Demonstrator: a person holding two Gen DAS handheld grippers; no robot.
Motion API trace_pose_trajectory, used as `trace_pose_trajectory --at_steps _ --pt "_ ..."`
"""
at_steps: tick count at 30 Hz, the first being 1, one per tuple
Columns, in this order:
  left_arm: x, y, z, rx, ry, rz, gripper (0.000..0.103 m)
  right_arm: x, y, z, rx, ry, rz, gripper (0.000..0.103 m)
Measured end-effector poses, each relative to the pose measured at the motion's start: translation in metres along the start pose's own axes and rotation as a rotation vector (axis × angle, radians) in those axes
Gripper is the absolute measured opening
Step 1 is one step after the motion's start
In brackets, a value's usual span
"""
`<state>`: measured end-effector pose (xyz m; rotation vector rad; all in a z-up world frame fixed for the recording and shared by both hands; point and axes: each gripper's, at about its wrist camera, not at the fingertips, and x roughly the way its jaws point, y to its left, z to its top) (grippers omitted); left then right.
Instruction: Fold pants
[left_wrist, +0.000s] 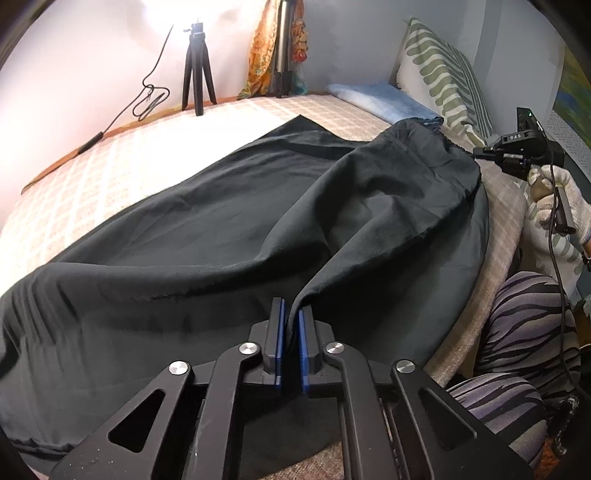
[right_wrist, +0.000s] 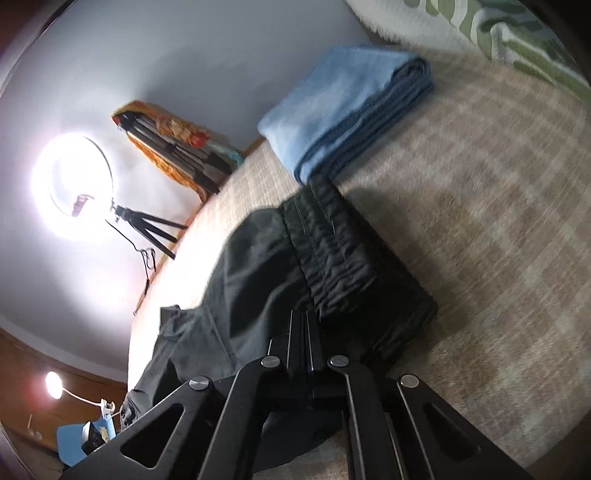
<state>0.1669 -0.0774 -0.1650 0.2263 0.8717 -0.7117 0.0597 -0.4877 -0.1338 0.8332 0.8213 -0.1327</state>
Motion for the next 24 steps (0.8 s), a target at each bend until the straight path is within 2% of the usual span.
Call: trace_pose_trajectory --at_steps 4,7,8,9,10,18,21,23,24 --pt "-0.003 -0.002 0.001 0.022 -0.004 0.006 0.004 -0.017 0.006 0.007 -0.018 -0.024 0.023 0.0" --pt "-0.002 -0.003 0.001 0.023 -0.004 0.002 0.004 -0.021 0.004 0.009 -0.02 -0.009 0.011 0.008" --pt "-0.002 -0.003 0.002 0.018 -0.004 -0.003 0.004 -0.02 -0.001 0.01 -0.002 0.008 -0.009 0.027" --pt "-0.002 -0.004 0.002 0.018 -0.004 -0.003 0.004 -0.018 -0.003 0.01 0.011 0.013 -0.014 0.04" --pt "-0.002 -0.004 0.001 0.018 -0.005 -0.003 0.004 -0.018 -0.007 0.01 0.026 0.012 -0.023 0.048" --pt "-0.003 0.002 0.002 -0.015 -0.007 -0.015 0.004 0.016 -0.027 0.02 0.071 0.055 -0.075 0.048" --pt "-0.003 0.002 0.002 -0.015 -0.004 -0.011 0.004 0.025 -0.029 0.023 0.097 0.041 -0.076 0.047" --pt "-0.003 0.002 0.002 -0.011 -0.004 -0.008 0.003 0.025 -0.026 0.025 0.088 0.024 -0.073 0.024" --pt "-0.005 0.002 0.002 -0.009 -0.007 -0.006 0.003 0.024 -0.024 0.026 0.08 0.014 -0.075 0.021"
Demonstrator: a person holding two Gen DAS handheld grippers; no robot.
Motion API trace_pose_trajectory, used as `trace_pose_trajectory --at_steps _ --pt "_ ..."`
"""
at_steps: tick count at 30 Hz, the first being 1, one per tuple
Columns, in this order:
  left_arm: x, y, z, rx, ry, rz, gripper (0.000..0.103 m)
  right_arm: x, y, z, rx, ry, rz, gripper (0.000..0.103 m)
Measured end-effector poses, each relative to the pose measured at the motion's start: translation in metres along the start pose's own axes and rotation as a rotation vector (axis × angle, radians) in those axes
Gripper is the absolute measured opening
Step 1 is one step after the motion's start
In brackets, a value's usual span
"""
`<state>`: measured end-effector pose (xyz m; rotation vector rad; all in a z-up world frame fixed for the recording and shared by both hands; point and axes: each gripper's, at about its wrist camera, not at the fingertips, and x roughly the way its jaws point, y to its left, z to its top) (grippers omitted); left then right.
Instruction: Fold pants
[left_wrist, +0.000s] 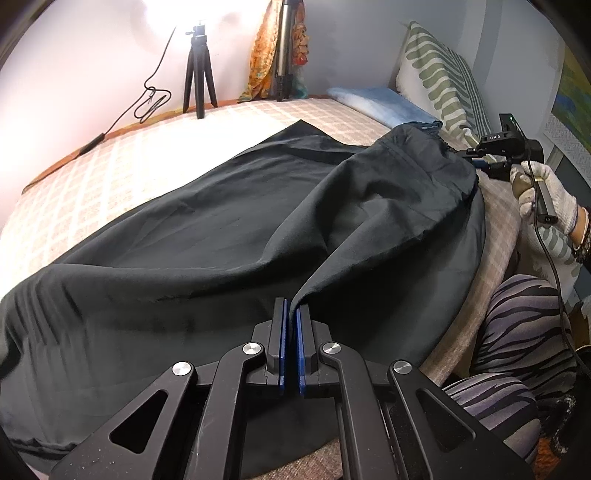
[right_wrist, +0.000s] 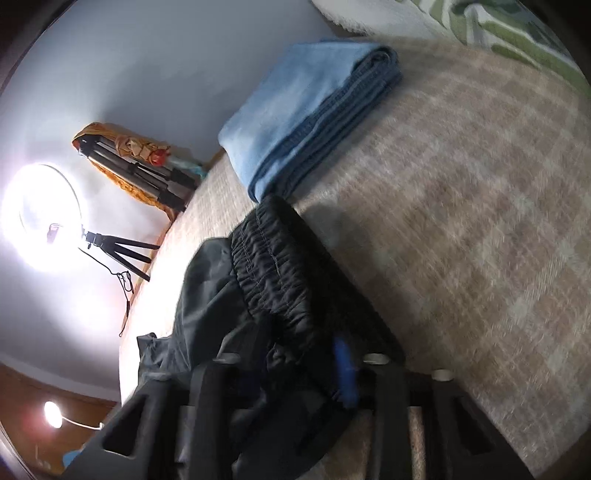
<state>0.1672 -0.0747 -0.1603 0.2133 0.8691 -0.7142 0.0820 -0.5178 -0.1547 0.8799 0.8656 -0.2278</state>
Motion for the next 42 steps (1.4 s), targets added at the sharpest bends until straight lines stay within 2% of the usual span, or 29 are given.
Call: trace_pose_trajectory --at_steps 2,6,10,14,17,22,25,30,31,32,33,34,36,42 --pt "-0.004 -0.001 0.001 0.003 -0.007 -0.006 0.002 -0.007 0.004 0.002 -0.007 -0.007 0.013 0.012" --pt "-0.016 -0.003 0.002 0.024 -0.023 -0.013 0.002 -0.033 0.022 0.005 -0.088 -0.031 0.018 0.009" --pt "-0.028 -0.005 0.004 0.031 -0.035 -0.025 0.002 -0.063 0.026 0.006 -0.073 -0.035 0.078 0.009" --pt "-0.036 -0.007 0.001 0.022 -0.037 -0.052 0.002 -0.082 0.023 0.007 -0.074 -0.037 0.093 0.009" --pt "-0.032 -0.011 -0.009 0.027 -0.017 -0.057 0.002 -0.08 0.017 0.005 -0.078 -0.033 0.05 0.009" --pt "-0.021 -0.01 -0.028 -0.003 0.019 -0.06 0.002 -0.048 -0.005 -0.01 -0.087 0.042 -0.04 0.009" --pt "-0.022 -0.011 -0.034 -0.017 0.017 -0.065 0.002 -0.037 -0.015 -0.013 -0.066 0.072 -0.048 0.009" --pt "-0.035 -0.003 -0.041 -0.084 -0.013 -0.061 0.009 -0.04 -0.009 -0.015 -0.119 0.098 -0.082 0.017" --pt "-0.038 0.0 -0.043 -0.106 -0.018 -0.058 0.01 -0.042 -0.007 -0.015 -0.134 0.1 -0.088 0.023" --pt "-0.041 0.003 -0.044 -0.127 -0.023 -0.051 0.013 -0.045 -0.003 -0.016 -0.153 0.099 -0.105 0.035" --pt "-0.048 0.007 -0.047 -0.155 -0.036 -0.044 0.015 -0.049 0.001 -0.017 -0.172 0.089 -0.129 0.04" --pt "-0.053 0.01 -0.049 -0.173 -0.047 -0.046 0.018 -0.053 0.004 -0.017 -0.184 0.079 -0.135 0.041" --pt "-0.065 0.017 -0.058 -0.208 -0.067 -0.037 0.019 -0.061 0.01 -0.019 -0.202 0.064 -0.128 0.041" --pt "-0.094 0.045 -0.074 -0.261 -0.09 0.083 0.019 -0.08 0.034 -0.023 -0.273 0.008 -0.134 0.041"
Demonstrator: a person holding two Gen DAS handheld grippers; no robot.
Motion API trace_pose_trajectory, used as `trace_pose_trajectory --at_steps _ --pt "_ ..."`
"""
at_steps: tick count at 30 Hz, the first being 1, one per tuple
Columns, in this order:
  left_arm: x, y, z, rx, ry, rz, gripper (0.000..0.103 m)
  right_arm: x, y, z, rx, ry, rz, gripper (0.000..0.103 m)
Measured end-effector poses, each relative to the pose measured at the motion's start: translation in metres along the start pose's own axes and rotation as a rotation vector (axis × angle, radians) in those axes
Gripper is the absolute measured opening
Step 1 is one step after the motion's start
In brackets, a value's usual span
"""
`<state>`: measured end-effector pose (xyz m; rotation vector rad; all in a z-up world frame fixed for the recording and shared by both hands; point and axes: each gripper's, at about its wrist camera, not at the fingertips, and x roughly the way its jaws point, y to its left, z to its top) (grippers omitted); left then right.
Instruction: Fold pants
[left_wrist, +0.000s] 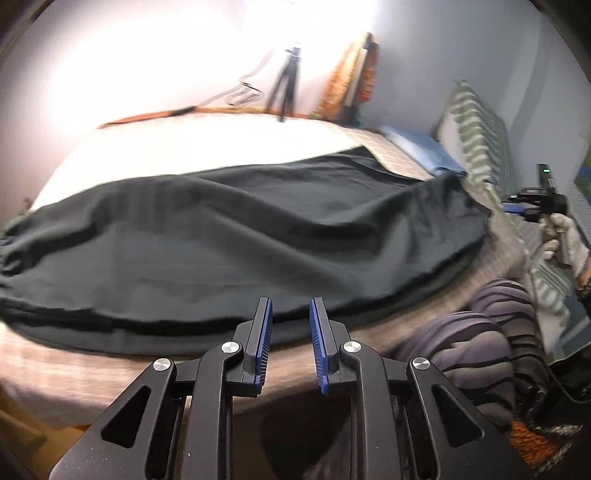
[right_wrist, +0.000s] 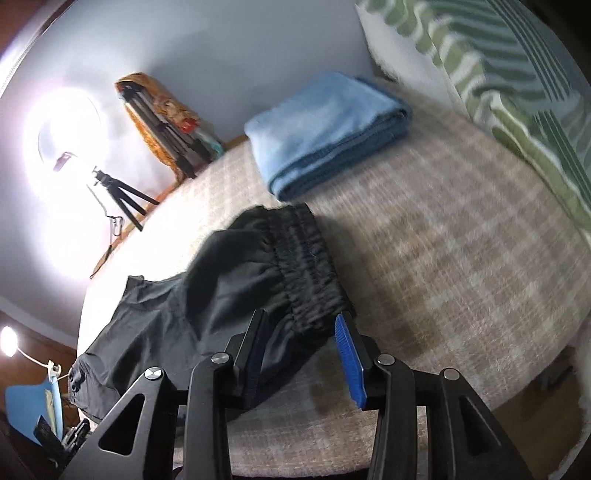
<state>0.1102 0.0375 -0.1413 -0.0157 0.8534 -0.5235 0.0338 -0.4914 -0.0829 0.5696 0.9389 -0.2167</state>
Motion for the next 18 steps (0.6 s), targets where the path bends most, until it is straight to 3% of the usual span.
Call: trace_pose_trajectory --at_steps 3,5,11,18 --pt "0.0 0.014 0.008 -0.028 -0.006 0.024 0.021 -0.007 0.016 0.001 -0.044 -0.025 0.006 0.041" --pt "0.004 0.017 0.014 -0.016 -0.017 0.054 0.033 -0.011 0.031 0.002 -0.083 -0.043 0.031 0.041" --pt "0.026 0.042 0.018 -0.1 0.003 0.078 0.033 -0.001 0.078 0.009 -0.202 -0.028 0.11 0.055" --pt "0.034 0.067 -0.004 -0.186 0.032 0.119 0.033 0.052 0.165 0.021 -0.422 0.064 0.205 0.06"
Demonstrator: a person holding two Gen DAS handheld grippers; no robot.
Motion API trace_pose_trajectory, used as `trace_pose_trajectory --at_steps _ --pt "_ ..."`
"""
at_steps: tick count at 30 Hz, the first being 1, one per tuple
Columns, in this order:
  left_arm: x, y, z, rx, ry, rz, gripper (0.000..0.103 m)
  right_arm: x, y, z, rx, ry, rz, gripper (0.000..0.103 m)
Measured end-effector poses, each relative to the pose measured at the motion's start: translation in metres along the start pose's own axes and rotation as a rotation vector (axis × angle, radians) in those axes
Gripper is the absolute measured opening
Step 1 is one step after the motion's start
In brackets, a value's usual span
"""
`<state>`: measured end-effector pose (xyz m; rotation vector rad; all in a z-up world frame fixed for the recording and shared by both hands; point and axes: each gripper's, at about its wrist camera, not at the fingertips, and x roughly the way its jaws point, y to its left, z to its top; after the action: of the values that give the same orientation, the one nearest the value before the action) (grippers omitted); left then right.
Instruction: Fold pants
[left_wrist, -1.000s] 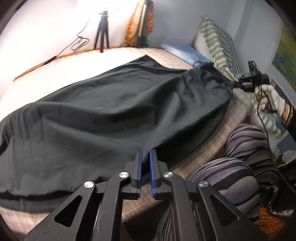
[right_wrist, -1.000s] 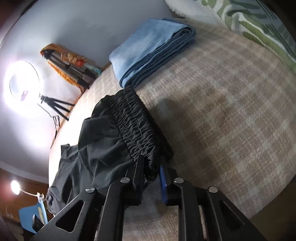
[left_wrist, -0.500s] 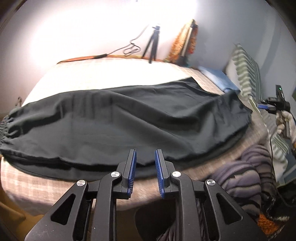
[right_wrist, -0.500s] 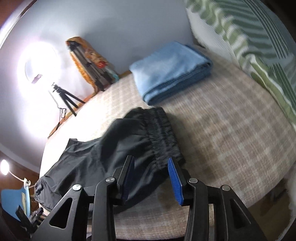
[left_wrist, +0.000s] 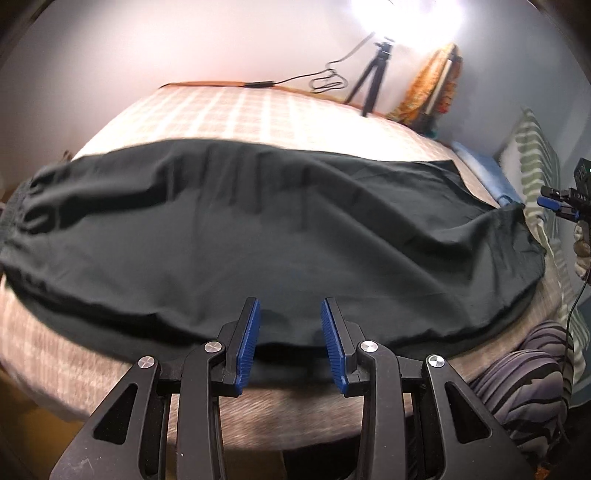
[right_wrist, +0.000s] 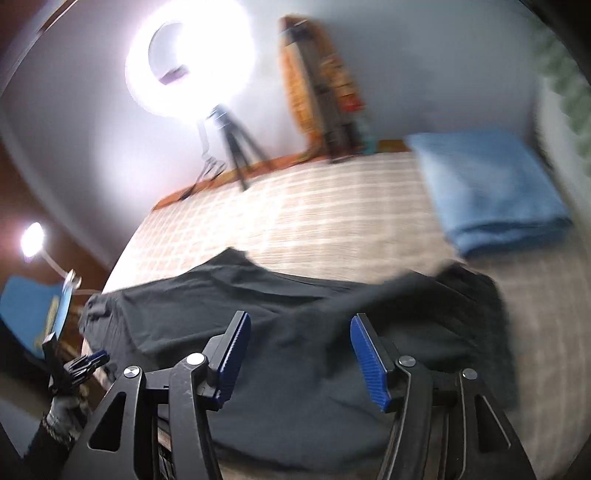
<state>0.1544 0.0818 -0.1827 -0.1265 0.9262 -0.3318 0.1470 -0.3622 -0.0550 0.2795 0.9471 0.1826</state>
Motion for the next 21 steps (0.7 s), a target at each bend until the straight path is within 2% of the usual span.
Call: trace_pose_trajectory --at_steps 3,5,11,18,21 --pt "-0.002 0.009 -0.002 -0.024 -0.008 0.001 0.032 0.03 0.018 0.018 -0.049 0.036 0.036 0.062" --pt "-0.002 0.011 0.0 -0.026 -0.009 0.011 0.032 0.055 0.031 0.032 -0.089 0.063 0.062 0.068" --pt "-0.001 0.012 0.001 -0.03 -0.013 0.02 0.033 0.128 0.058 0.059 -0.174 0.145 0.098 0.069" --pt "-0.021 0.023 0.014 -0.043 -0.108 0.062 0.033 0.193 0.058 0.064 -0.181 0.267 0.141 0.069" --pt "-0.017 0.036 0.019 -0.053 -0.101 0.098 0.033 0.205 0.057 0.063 -0.171 0.283 0.168 0.069"
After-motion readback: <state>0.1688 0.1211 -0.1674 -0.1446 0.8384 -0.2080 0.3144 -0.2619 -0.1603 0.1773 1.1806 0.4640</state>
